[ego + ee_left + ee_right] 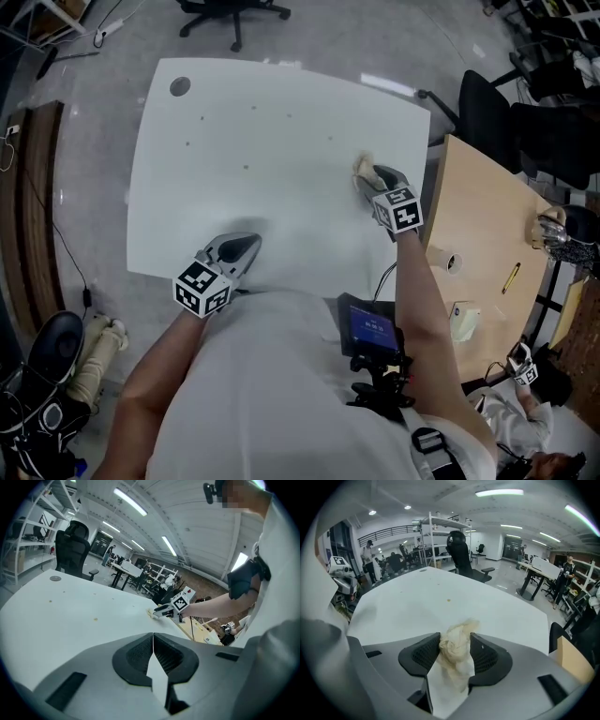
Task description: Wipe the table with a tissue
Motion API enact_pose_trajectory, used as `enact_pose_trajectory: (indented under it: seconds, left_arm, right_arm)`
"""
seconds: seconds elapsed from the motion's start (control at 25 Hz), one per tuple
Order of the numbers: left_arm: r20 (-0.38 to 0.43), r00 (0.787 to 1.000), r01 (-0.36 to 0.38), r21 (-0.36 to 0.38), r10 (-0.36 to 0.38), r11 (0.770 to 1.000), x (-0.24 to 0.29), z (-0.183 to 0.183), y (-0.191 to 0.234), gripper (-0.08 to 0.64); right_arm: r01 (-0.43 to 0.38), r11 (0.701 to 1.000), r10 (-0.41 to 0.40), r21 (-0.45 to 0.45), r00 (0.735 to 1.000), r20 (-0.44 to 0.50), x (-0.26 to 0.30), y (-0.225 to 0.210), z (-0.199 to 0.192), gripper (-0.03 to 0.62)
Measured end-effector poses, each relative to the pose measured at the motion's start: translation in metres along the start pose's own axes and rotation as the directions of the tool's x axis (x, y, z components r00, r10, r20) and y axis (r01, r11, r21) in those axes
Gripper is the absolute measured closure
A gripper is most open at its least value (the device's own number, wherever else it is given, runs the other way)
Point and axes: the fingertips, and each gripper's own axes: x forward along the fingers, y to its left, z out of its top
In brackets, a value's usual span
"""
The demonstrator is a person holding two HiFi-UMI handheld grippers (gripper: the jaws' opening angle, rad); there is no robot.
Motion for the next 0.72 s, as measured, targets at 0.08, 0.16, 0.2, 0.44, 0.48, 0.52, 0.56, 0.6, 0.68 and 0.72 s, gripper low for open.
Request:
enact_pose_trajectory:
  seconds: [0.08,0.16,0.2,0.44,0.48,0.52,0.56,0.6,0.68,0.72]
  left_arm:
    - [0.003,1.0,-0.004,-0.004,0.004,1.0,-0.001,0.002,0.002,0.552]
    - [0.008,1.0,-0.011,-0.01,0.011,1.0,-0.003,0.003,0.006,0.552]
    - [0.01,1.0,-0.014,-0.013,0.014,1.0,-0.005,0.003,0.008,0.552]
    - [0.015,1.0,-0.021,-0.024,0.021,0.999,-0.01,0.0,0.013,0.552]
    - [0.017,1.0,-0.019,-0.024,0.02,1.0,-0.009,0.001,0.013,0.552]
    - [0.02,1.0,-0.019,-0.024,0.019,1.0,-0.009,0.002,0.013,0.552]
    - [0.023,1.0,-0.019,-0.025,0.02,0.999,-0.01,0.003,0.015,0.552]
    - [0.025,0.999,-0.022,-0.027,0.022,0.999,-0.011,0.003,0.016,0.552]
    - [0.027,0.999,-0.026,-0.032,0.027,0.999,-0.013,0.003,0.019,0.552]
    - [0.027,0.999,-0.027,-0.034,0.028,0.999,-0.014,0.003,0.019,0.552]
  right_arm:
    - [0.002,1.0,-0.002,0.019,1.0,-0.019,0.009,0.001,0.0,0.414]
    - [0.005,0.999,-0.003,0.041,0.999,-0.042,0.014,0.001,-0.001,0.416]
    - [0.001,0.998,0.001,0.055,0.999,-0.05,0.015,0.002,-0.001,0.417]
    - [-0.016,0.989,0.023,0.148,0.999,-0.043,0.012,-0.001,0.003,0.486]
    - [-0.005,0.982,0.009,0.19,1.0,-0.017,0.009,-0.007,0.006,0.488]
    - [0.003,0.972,-0.006,0.233,1.0,0.01,0.008,-0.014,0.011,0.489]
    - [0.005,0.964,-0.015,0.267,0.999,0.034,0.009,-0.019,0.015,0.489]
    - [0.002,0.958,-0.018,0.286,0.998,0.054,0.011,-0.021,0.02,0.489]
    - [-0.012,0.958,-0.01,0.288,0.997,0.075,0.022,-0.017,0.027,0.489]
    - [-0.015,0.959,-0.007,0.282,0.997,0.077,0.028,-0.014,0.028,0.488]
